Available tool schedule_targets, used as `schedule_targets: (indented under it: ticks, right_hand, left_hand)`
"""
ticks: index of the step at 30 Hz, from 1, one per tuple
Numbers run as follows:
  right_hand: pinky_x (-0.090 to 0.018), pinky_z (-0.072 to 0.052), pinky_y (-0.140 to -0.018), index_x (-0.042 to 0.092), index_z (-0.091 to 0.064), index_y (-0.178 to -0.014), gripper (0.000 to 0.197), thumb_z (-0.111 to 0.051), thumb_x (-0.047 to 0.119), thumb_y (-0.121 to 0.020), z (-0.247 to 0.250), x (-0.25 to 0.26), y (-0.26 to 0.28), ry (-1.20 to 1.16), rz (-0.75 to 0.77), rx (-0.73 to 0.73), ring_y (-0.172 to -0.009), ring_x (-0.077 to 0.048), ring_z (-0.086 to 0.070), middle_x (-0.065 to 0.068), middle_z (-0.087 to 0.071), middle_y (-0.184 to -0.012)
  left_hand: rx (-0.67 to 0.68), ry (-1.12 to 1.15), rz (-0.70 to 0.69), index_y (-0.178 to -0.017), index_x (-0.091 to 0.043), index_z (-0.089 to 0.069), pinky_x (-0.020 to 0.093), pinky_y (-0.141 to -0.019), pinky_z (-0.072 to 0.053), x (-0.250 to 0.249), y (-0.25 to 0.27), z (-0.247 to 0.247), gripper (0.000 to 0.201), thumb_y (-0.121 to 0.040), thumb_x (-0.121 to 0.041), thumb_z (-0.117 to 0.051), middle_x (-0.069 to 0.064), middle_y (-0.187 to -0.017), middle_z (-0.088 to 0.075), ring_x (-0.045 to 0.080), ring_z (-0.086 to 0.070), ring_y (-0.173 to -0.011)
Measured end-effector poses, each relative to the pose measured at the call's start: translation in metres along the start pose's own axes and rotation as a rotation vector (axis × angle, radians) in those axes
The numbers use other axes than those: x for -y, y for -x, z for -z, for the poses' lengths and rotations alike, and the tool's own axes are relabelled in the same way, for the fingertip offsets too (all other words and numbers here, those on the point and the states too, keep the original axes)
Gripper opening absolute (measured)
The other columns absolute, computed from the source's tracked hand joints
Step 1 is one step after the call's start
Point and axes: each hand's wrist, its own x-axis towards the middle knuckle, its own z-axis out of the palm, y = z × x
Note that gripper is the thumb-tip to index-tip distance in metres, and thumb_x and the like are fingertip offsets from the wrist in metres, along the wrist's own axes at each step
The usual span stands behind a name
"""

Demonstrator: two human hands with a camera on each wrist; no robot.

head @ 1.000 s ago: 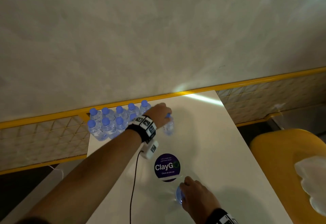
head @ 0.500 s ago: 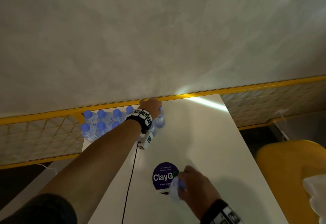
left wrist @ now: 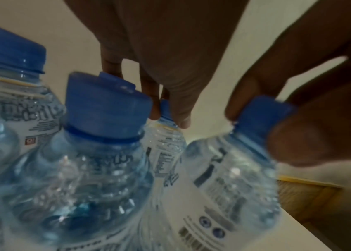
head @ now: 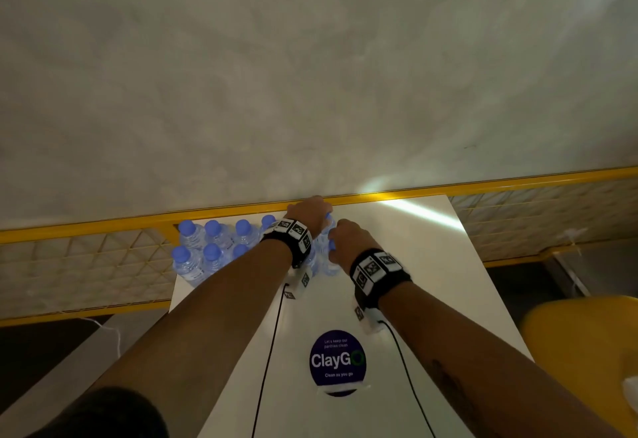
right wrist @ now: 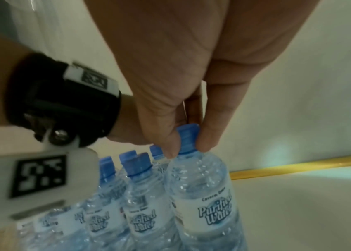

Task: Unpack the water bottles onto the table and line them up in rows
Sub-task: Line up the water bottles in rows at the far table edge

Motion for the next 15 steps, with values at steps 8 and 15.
schedule_targets:
  ticks: [8,15]
  right_hand:
    - [-0.031,-0.049,-0.078,0.007,-0.060,-0.117,0.030,-0.062,0.013,-0.088,-0.018,-0.003,-0.032,0.054,0.026,0.013,-0.099,-0.027,-0.064,-0.010,-0.061,-0.112]
    - [-0.030,-0.048,-0.082,0.011,-0.060,-0.121,0.033,-0.060,0.009,-0.088,-0.027,-0.004,-0.041,0.027,0.025,0.015,-0.101,-0.027,-0.064,-0.008,-0.061,-0.114]
  left_hand:
    - [-0.001,-0.005,-0.039,-0.083,-0.018,-0.056,0.049,-0.085,-0.055,0.005,-0.006,-0.005,0.011,-0.092,-0.024,-0.055,0.005,-0.092,-0.051,0.033,-0.061,-0.088]
    - [-0.039,0.111,0.027,-0.140,-0.020,-0.057,0.049,-0.106,-0.047,0.005,0.021,0.014,0.044,-0.099,-0.033,-0.057,0.009,-0.143,-0.056,0.034,-0.055,-0.131]
